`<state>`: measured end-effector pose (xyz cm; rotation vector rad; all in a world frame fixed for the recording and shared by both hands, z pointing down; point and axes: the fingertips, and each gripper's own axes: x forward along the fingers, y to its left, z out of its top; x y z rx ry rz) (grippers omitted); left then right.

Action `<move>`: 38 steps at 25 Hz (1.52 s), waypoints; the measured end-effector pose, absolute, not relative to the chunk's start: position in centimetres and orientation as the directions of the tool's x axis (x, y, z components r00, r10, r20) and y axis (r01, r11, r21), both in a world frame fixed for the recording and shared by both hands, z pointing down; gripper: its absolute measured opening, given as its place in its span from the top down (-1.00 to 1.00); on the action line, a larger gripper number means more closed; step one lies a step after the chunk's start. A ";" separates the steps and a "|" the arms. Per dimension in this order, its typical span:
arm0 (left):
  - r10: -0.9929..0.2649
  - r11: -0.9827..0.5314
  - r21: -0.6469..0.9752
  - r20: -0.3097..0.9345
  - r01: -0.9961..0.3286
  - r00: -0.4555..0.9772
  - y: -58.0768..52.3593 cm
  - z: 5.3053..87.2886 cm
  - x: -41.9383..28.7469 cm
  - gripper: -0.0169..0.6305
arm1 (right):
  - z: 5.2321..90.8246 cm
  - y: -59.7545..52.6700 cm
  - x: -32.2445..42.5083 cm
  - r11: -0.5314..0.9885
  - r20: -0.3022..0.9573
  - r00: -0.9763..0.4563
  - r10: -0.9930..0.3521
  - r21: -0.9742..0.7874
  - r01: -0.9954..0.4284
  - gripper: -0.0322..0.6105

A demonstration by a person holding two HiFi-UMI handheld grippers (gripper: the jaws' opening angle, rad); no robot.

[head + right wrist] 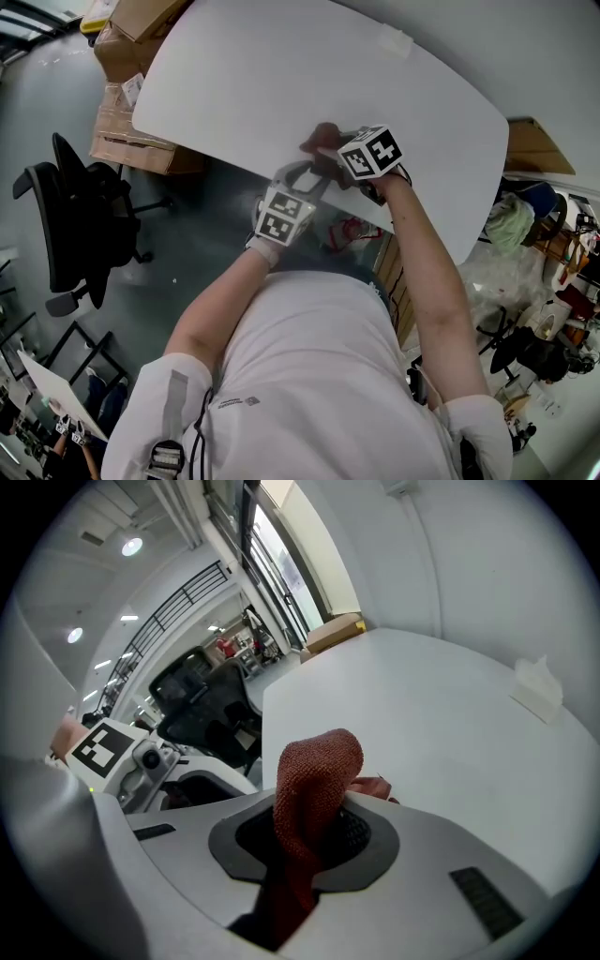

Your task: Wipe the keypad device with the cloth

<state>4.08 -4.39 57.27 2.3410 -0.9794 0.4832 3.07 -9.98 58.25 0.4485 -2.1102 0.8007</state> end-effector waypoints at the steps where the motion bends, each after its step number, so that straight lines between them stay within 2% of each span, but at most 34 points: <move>1: -0.537 -0.583 0.348 0.514 -0.735 0.669 -4.4 57.3 4.0 0.38 | 57.9 -9.7 2.9 0.738 0.792 -0.610 -0.034 -0.391 -0.549 0.67; 12: -0.538 -0.583 0.342 0.518 -0.737 0.666 -4.5 57.3 3.8 0.38 | 56.5 -8.4 4.8 0.726 0.773 -0.630 -0.070 -0.394 -0.564 0.66; 26: -0.509 -0.623 0.315 0.532 -0.716 0.677 -4.8 57.2 4.1 0.38 | 56.7 -7.4 11.0 0.686 0.802 -0.589 -0.101 -0.373 -0.625 0.66; 38: -0.445 -0.680 0.321 0.534 -0.659 0.719 -4.8 57.3 4.4 0.38 | 57.2 -8.4 6.1 0.707 0.780 -0.617 -0.104 -0.379 -0.598 0.66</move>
